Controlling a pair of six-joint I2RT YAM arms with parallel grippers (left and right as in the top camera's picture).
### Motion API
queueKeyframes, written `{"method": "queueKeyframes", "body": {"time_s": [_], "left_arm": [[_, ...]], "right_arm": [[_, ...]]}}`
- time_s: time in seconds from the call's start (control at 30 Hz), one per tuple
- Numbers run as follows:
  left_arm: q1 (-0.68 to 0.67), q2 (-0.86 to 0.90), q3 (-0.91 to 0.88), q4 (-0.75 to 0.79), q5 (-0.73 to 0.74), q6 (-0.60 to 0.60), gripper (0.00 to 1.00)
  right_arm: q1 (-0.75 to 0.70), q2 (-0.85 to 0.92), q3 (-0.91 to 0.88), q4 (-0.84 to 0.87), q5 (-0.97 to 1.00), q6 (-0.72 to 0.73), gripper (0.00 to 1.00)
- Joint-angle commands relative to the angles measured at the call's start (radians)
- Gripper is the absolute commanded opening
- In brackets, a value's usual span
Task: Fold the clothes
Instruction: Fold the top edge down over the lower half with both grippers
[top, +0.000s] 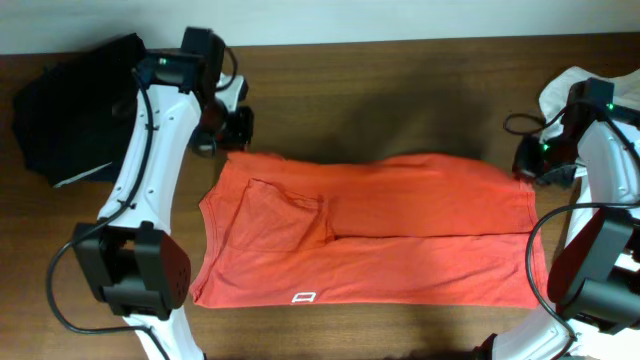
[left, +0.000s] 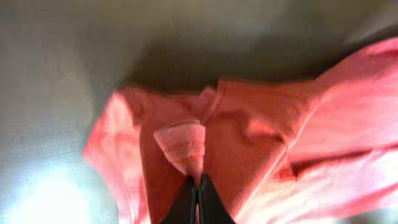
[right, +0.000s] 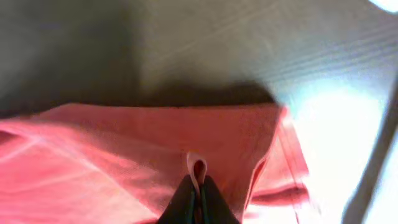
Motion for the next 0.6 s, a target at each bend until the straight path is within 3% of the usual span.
{"method": "queueKeyframes", "body": {"time_s": [0.0, 0.1, 0.2, 0.33, 0.47, 0.57], "left_arm": [[0.002, -0.032, -0.169, 0.005, -0.014, -0.034, 0.01], [0.004, -0.177, -0.38, 0.09, -0.045, -0.088, 0.01], [0.004, -0.325, -0.406, 0.063, -0.113, -0.128, 0.01], [0.004, -0.325, -0.497, 0.021, -0.113, -0.181, 0.01], [0.006, -0.325, -0.643, 0.086, -0.14, -0.18, 0.01], [0.075, -0.325, -0.643, 0.107, -0.16, -0.18, 0.01]], "right_arm": [[-0.006, -0.023, 0.005, -0.045, 0.076, 0.06, 0.04], [-0.05, -0.062, 0.002, -0.149, 0.076, 0.1, 0.04], [-0.055, -0.079, -0.001, -0.233, 0.079, 0.108, 0.04], [-0.076, -0.126, -0.066, -0.256, 0.182, 0.182, 0.04], [-0.102, -0.126, -0.077, -0.276, 0.198, 0.182, 0.04], [-0.19, -0.126, -0.056, -0.231, -0.04, 0.032, 0.04]]}}
